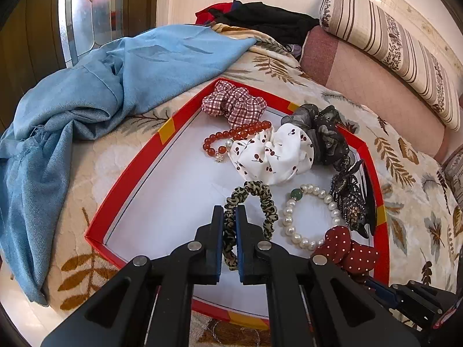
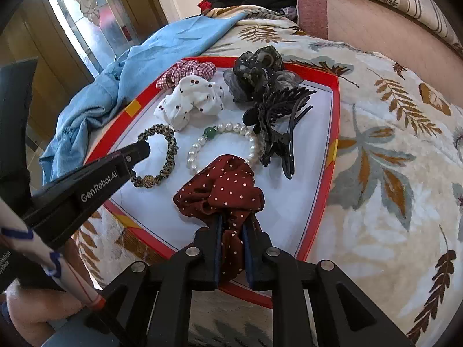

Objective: Organize jewelry
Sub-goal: 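Lower both scrunchies into the tray and open both tools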

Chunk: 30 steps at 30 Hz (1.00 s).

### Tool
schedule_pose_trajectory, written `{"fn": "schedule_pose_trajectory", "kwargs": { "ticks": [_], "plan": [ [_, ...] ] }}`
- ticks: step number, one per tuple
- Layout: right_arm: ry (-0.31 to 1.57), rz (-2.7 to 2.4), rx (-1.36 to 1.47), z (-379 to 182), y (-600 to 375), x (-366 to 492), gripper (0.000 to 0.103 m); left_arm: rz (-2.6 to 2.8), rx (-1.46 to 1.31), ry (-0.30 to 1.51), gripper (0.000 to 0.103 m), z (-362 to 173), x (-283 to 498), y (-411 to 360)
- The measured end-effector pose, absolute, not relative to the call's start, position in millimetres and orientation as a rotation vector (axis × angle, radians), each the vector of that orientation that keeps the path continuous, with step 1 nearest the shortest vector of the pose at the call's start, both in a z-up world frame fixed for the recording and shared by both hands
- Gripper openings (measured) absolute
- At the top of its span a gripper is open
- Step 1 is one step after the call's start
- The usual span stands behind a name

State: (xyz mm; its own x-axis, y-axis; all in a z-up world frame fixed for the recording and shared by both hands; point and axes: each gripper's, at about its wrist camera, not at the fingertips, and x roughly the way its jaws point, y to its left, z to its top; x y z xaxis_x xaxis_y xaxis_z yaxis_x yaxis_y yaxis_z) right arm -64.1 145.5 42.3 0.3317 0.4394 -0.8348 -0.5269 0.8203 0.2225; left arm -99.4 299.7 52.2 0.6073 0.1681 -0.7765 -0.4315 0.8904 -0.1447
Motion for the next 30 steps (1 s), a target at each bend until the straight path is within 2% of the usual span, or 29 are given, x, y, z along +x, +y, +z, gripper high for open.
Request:
{"fn": "schedule_pose_trajectory", "kwargs": {
  "ticks": [1, 5, 8, 11, 15, 17, 19, 23, 25, 30],
  "plan": [
    [1.059, 0.634, -0.097, 42.1, 144.8, -64.0, 0.018, 0.356, -0.337, 0.852, 0.007, 52.2, -99.9, 300.2],
    [1.057, 0.639, -0.081, 46.5, 138.4, -62.9, 0.036, 0.362, -0.333, 0.852, 0.007, 51.8, -99.8, 301.3],
    [1.037, 0.638, -0.071, 53.0, 133.6, -63.3, 0.045, 0.359, -0.331, 0.856, 0.007, 51.6, -99.1, 300.8],
    [1.025, 0.642, -0.054, 59.0, 129.0, -63.5, 0.048, 0.361, -0.33, 0.847, 0.01, 53.1, -99.8, 300.2],
    [1.018, 0.647, -0.039, 65.8, 124.2, -65.8, 0.05, 0.378, -0.343, 0.827, 0.029, 55.7, -103.2, 302.4],
    [1.011, 0.648, -0.027, 69.7, 121.2, -67.7, 0.054, 0.383, -0.345, 0.822, 0.029, 56.5, -104.0, 303.4],
    [1.005, 0.649, -0.017, 73.3, 117.6, -69.2, 0.054, 0.381, -0.35, 0.82, 0.029, 56.7, -103.9, 304.2],
    [0.987, 0.647, -0.011, 82.9, 111.2, -73.8, 0.055, 0.391, -0.351, 0.808, 0.039, 58.2, -105.4, 304.7],
    [0.978, 0.641, -0.007, 87.5, 107.0, -75.1, 0.059, 0.391, -0.353, 0.806, 0.039, 58.8, -105.7, 305.1],
    [0.974, 0.627, 0.011, 94.1, 99.0, -76.3, 0.06, 0.396, -0.349, 0.791, 0.049, 61.1, -108.3, 304.5]
  ]
}}
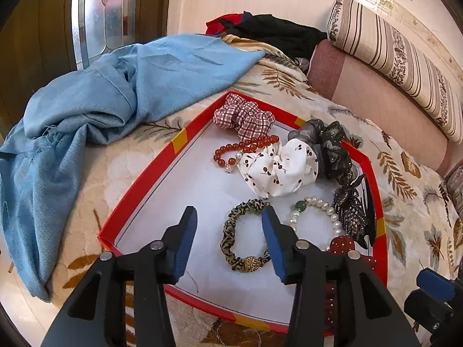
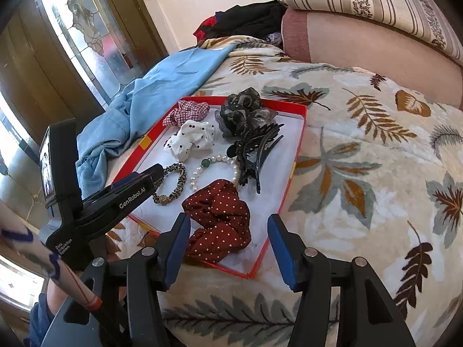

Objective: Organize jewelry

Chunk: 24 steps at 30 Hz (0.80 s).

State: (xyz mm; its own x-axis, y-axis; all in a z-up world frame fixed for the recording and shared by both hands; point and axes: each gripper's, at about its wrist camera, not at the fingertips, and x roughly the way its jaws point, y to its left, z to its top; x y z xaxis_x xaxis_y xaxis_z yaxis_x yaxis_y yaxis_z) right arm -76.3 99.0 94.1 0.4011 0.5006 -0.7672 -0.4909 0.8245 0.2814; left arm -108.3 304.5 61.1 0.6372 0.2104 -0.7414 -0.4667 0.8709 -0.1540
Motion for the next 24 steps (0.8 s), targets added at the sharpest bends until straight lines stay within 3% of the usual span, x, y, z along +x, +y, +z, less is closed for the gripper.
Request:
{"fn": "schedule_pose_trajectory", "kwargs": {
  "ticks": [24],
  "plan": [
    [0.968, 0.602, 0.036, 99.8, 82.5, -88.1, 0.069, 0.42, -0.286, 0.688, 0.073, 80.0, -119.8, 297.6]
  ]
}}
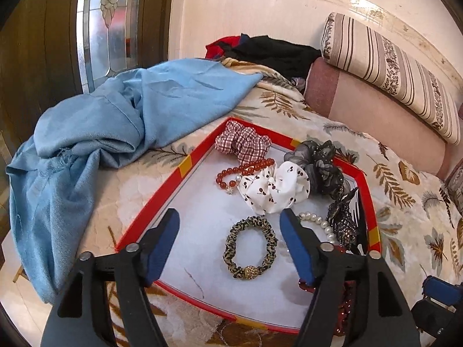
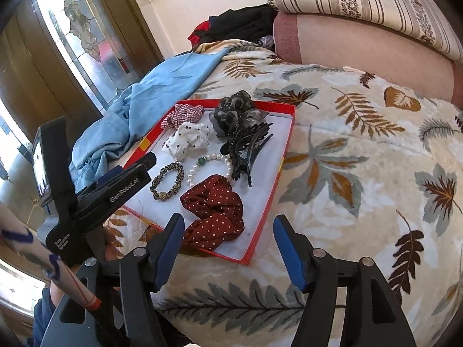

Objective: Organize jewelry

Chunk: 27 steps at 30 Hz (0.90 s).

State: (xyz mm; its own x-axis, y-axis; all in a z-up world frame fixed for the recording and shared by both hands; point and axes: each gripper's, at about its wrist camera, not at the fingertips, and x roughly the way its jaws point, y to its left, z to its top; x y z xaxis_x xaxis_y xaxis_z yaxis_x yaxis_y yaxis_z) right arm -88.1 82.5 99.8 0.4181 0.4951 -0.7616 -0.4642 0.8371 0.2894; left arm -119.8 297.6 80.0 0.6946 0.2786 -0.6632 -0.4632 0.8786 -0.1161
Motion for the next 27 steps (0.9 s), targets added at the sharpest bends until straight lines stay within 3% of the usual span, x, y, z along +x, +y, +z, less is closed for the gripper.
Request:
{"fn": "schedule_pose_trajectory", "kwargs": {
  "ticks": [2, 13, 27],
  "plan": [
    [0.974, 0.599, 0.046, 97.8, 80.4, -88.5, 0.069, 0.434, -0.268, 0.656, 0.074, 85.1, -125.3, 297.1],
    [0.958, 0.591, 0.03, 99.1, 67.7, -113.7, 0.071, 0.529, -0.235, 0.554, 0.099, 115.3, -157.8, 279.2],
    [0.821, 0.589, -0.001, 134.4, 43.6, -146.8, 0.078, 0.602, -0.121, 0.511, 0.103, 157.9, -185.5, 231.7]
  ]
}}
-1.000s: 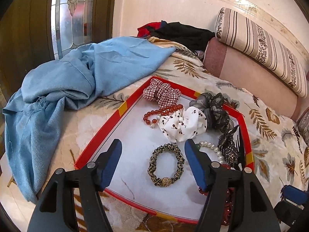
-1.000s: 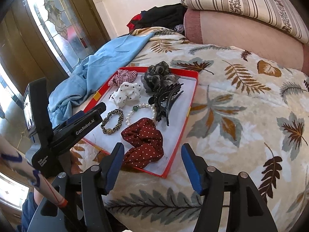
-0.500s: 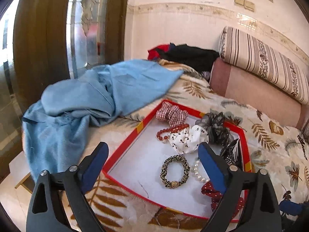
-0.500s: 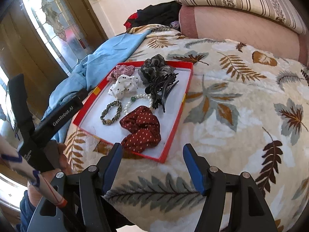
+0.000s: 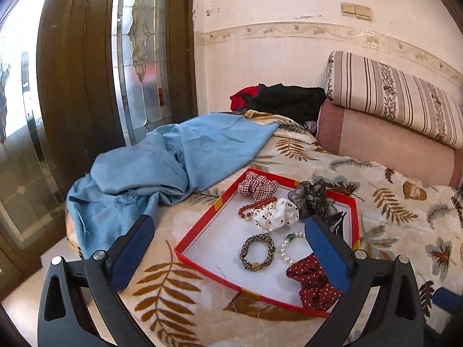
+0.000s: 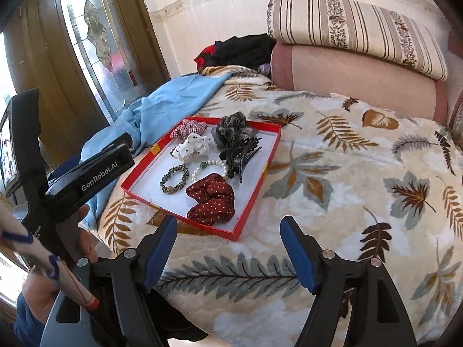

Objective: Organize jewelry

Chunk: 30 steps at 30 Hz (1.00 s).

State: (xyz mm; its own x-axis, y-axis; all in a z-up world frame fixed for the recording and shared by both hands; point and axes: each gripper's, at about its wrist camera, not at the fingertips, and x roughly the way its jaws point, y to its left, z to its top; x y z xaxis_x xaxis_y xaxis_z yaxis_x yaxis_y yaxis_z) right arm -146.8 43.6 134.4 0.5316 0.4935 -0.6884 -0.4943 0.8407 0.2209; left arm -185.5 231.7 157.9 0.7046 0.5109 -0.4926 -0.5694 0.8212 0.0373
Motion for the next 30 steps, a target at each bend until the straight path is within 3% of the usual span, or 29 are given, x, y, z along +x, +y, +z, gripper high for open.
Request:
{"fn": "schedule_pose_trajectory", "kwargs": {
  "ticks": [22, 30],
  "plan": [
    [0.719, 0.561, -0.027, 161.5, 31.3, -177.7, 0.086, 0.667, 0.023, 0.606, 0.103, 173.7, -209.4, 207.8],
    [0.631, 0.469, -0.115, 176.4, 32.9, -197.2, 0.092, 0.684, -0.052, 0.599, 0.103, 178.9, -234.2, 221.3]
  ]
}}
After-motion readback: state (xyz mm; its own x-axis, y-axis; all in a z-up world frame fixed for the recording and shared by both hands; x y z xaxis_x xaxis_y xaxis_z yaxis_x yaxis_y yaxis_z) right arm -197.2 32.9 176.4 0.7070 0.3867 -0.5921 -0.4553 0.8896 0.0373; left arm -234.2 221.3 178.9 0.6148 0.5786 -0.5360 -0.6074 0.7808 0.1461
